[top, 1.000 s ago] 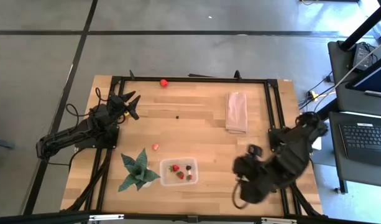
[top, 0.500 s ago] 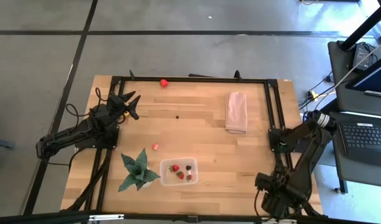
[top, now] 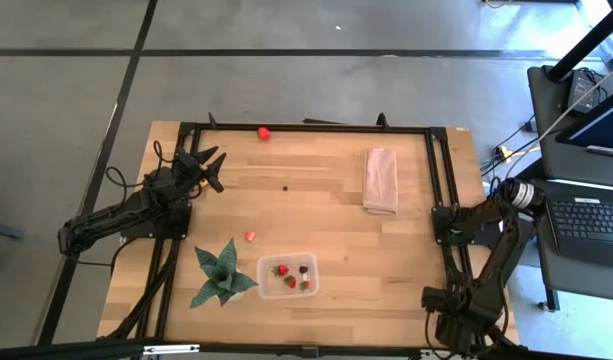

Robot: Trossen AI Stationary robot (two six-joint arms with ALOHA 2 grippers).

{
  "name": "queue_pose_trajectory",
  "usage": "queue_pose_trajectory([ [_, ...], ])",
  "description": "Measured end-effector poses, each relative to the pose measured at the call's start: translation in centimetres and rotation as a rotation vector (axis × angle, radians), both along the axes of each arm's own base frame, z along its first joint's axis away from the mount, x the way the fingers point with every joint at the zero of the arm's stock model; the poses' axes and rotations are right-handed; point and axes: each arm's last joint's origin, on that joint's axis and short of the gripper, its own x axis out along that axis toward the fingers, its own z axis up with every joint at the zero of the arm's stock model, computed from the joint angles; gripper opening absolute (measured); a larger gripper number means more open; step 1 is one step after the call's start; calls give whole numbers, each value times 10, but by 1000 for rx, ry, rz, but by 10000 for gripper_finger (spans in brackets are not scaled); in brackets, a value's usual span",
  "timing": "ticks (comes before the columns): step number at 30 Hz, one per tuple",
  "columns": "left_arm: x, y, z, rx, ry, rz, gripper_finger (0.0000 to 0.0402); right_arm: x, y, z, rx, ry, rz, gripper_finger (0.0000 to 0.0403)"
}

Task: Pick and placing Produce into tupperware
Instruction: Put the black cherry into the transparent bin

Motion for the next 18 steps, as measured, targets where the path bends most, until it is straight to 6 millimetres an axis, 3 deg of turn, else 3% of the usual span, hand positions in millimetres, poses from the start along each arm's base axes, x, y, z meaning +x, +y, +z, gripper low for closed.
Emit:
queue_pose_trajectory([
  [9,0,0,0,-44,-54,-3,157,-18,-20,-1,10,-98,-69,251],
  [18,0,0,0,-45,-54,-3,157,-23,-30,-7,85,-119,10,251],
])
